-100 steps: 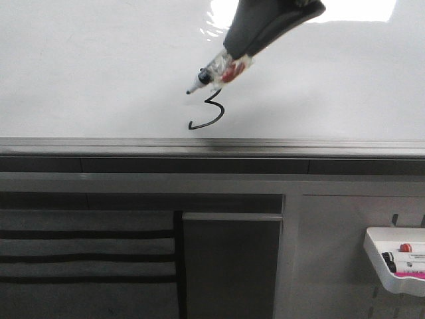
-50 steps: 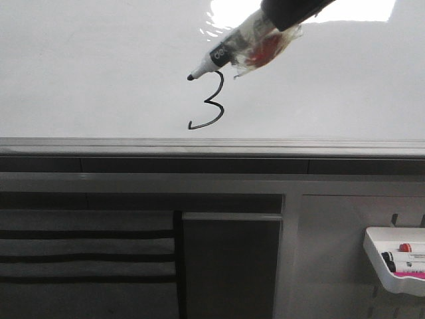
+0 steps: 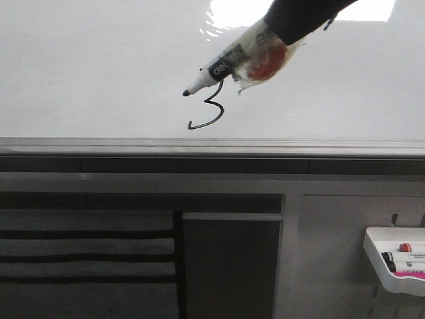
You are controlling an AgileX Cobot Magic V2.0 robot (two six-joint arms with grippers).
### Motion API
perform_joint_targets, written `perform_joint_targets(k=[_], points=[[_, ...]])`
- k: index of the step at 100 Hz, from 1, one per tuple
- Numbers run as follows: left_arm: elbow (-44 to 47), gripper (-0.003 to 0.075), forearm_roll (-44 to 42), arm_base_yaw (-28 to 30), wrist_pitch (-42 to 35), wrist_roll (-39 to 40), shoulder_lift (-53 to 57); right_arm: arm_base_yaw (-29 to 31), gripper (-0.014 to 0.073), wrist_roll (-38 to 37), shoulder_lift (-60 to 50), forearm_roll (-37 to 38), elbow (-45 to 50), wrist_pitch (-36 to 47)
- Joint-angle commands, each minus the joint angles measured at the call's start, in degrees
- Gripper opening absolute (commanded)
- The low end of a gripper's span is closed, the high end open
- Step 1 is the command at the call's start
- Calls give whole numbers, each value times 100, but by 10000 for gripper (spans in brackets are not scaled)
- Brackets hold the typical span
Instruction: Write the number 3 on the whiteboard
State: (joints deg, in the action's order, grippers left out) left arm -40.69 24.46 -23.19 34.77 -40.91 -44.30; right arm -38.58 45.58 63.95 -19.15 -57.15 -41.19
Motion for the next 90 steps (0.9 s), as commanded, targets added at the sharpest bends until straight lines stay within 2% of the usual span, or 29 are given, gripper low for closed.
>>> perform_joint_targets(k=[1, 14, 38, 69, 90], points=[[-326, 419, 219, -401, -75, -455, -198, -212, 27, 757, -146, -50, -135, 509], [-592, 419, 148, -1042, -3, -994, -588, -571, 27, 1368, -146, -50, -135, 834], [-1083, 419, -50, -1865, -20, -1502, -1276, -747, 27, 1493, -146, -50, -135, 915], [-1351, 419, -131, -2260, -372, -1834, -1868, -747, 27, 1773, -146, -50, -135, 993], [-1351, 419, -259, -2294, -438, -1834, -2004, -747, 27, 1773, -146, -50, -135, 1194]])
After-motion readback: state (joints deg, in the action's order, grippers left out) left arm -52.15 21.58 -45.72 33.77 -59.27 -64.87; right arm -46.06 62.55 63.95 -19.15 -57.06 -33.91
